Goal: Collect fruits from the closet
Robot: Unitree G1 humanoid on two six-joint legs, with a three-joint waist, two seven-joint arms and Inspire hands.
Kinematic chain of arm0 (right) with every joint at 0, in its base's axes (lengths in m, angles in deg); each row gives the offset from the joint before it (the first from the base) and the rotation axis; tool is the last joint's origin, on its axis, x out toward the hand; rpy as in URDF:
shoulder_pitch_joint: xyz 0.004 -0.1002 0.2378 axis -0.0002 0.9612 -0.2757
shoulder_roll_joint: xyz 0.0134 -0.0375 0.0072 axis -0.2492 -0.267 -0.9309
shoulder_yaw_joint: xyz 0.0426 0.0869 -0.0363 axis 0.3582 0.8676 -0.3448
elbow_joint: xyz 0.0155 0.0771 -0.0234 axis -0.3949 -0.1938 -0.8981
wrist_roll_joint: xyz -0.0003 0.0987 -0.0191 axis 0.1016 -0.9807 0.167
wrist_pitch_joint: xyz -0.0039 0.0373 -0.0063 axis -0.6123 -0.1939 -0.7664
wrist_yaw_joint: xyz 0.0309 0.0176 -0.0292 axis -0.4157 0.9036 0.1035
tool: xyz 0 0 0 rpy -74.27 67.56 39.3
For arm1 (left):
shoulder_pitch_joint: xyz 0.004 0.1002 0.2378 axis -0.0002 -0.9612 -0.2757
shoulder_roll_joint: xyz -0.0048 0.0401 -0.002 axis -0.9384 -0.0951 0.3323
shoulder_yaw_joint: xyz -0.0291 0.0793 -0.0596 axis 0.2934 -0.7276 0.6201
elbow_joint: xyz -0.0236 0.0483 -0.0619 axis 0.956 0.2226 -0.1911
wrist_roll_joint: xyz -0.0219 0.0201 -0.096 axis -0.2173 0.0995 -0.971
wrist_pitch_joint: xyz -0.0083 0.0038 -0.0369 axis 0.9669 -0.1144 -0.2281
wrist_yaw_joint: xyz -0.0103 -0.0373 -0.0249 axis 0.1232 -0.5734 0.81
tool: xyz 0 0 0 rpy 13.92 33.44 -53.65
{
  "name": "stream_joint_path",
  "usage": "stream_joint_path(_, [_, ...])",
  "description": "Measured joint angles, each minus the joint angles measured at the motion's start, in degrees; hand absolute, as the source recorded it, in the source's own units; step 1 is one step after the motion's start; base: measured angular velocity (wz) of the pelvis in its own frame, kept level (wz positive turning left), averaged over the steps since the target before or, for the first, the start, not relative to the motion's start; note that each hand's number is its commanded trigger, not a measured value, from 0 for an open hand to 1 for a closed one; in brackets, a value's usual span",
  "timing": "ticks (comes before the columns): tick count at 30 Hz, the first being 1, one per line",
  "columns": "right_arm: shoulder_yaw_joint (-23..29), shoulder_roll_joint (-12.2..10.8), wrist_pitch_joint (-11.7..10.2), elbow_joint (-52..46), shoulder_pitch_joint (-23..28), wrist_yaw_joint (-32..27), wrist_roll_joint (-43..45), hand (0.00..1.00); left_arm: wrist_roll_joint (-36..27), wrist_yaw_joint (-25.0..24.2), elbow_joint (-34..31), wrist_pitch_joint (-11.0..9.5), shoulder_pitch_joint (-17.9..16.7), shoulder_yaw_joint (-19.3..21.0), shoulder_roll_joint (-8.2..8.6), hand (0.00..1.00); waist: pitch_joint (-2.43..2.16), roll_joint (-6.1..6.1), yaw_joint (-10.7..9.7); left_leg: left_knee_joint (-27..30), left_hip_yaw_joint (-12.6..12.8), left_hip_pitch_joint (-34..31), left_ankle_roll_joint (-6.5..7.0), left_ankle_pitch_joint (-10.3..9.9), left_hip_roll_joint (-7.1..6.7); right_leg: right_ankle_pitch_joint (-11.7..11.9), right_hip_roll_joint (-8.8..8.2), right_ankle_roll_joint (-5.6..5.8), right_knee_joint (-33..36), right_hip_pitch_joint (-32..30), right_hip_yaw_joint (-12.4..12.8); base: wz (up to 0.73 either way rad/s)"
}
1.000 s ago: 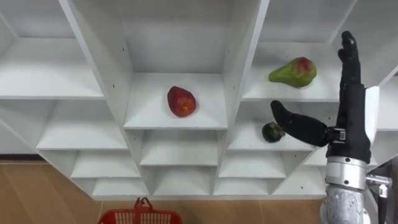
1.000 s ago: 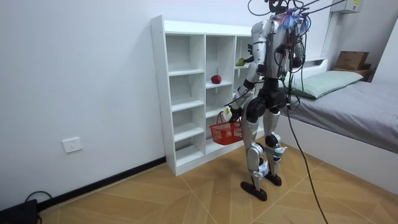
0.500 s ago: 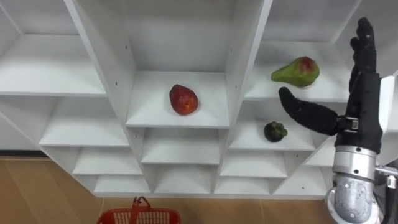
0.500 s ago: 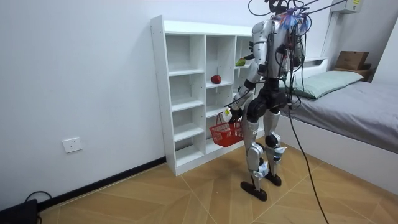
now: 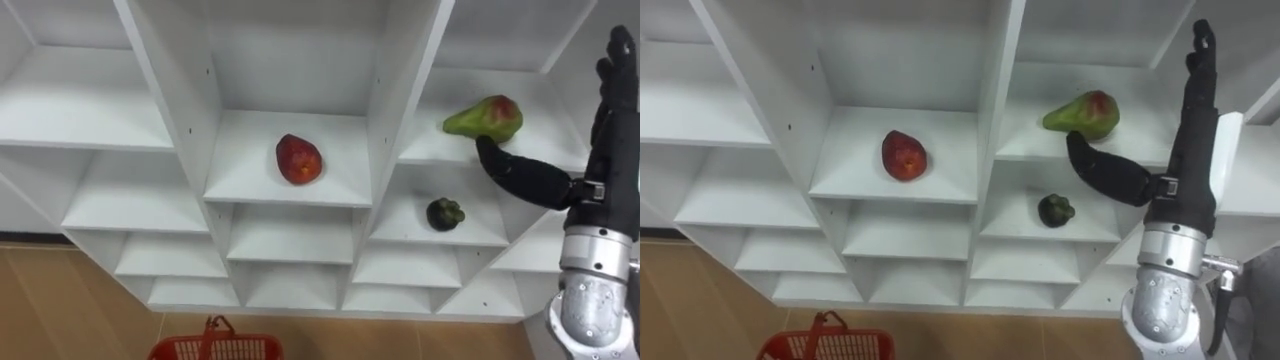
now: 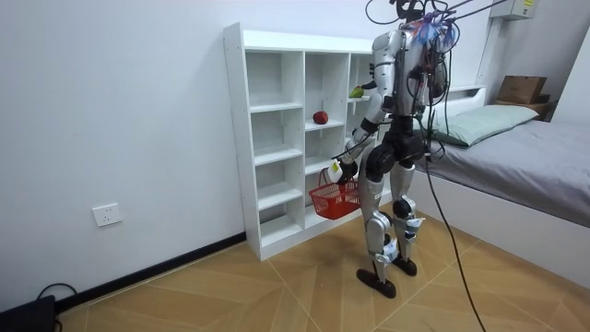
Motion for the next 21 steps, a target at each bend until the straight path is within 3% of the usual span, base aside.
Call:
stream_joint_path(10, [1.94,-0.01,0.09,6.12,-1.44,6.66,-6.25,0.00,0.02,-0.26,0.05,0.01,-0.45,0.02,-0.27,1.00,0.15,-0.22,-0.17,0.15,-1.48,1.09,0.00,0.19,-0.26,0.01,-0.23,-0.01,-0.83,1.74,-1.13,0.06])
stream_joint_path(21, [1.99,-0.01,2.96,9.08,-3.69,14.78,-7.38,0.00,0.58,-0.75,-1.71,1.01,-0.67,0.78,0.00,1.00,0.22,-0.32,1.00,0.15,-1.55,1.05,-0.05,0.34,-0.26,0.05,-0.25,-0.08,-0.70,1.76,-1.38,0.00])
